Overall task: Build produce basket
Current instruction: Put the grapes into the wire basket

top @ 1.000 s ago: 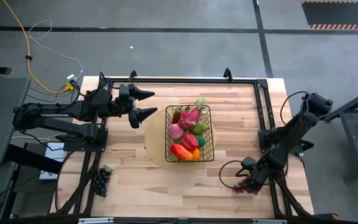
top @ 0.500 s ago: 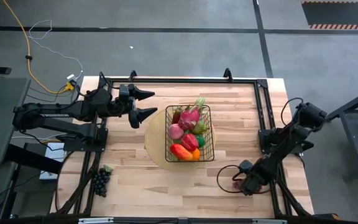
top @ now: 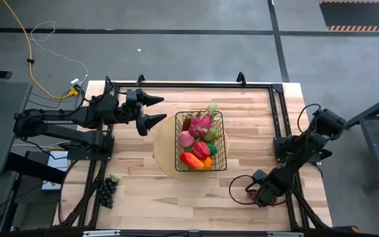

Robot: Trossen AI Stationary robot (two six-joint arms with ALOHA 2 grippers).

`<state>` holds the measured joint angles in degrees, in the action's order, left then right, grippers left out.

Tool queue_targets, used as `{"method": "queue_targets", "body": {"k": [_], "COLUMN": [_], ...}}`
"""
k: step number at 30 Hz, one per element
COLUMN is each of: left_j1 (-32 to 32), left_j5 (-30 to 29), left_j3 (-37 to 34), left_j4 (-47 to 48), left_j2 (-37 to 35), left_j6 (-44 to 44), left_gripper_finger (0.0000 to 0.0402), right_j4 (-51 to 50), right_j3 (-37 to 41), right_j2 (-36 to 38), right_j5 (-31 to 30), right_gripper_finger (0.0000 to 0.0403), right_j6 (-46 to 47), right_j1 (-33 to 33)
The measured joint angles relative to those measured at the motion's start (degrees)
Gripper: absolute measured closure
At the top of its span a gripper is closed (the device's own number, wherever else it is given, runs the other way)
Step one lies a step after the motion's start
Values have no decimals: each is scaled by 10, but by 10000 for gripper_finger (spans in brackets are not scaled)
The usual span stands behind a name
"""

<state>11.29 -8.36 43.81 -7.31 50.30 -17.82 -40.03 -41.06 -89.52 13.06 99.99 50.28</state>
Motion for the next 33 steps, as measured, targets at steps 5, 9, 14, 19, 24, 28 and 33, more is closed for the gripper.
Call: {"method": "queue_targets", "body": {"k": [5,9,14,19,24,28,33], "left_j1": [0,0,0,0,0,0,0], "left_j5": [0,0,0,0,0,0,0], "left_j3": [0,0,0,0,0,0,2], "left_j4": [0,0,3,3,3,3,2], "left_j2": [0,0,0,0,0,0,0], "left_j6": [0,0,0,0,0,0,-1], "left_gripper_finger": [2,2,2,2,2,2,2], "right_j4": [-15,-46,-60,-78,-67,-40,42], "right_j3": [-13,-38,-73,-78,-77,-77,-77], "right_j2": [-2,-2,47,153,287,390,471], "right_j5": [-8,-39,-63,-124,-234,-335,-454], "right_gripper_finger": [199,228,247,252,252,252,253], "right_j6": [-33,-82,-163,-190,-191,-195,-290], "right_j1": [0,0,0,0,-1,-16,-75]}}
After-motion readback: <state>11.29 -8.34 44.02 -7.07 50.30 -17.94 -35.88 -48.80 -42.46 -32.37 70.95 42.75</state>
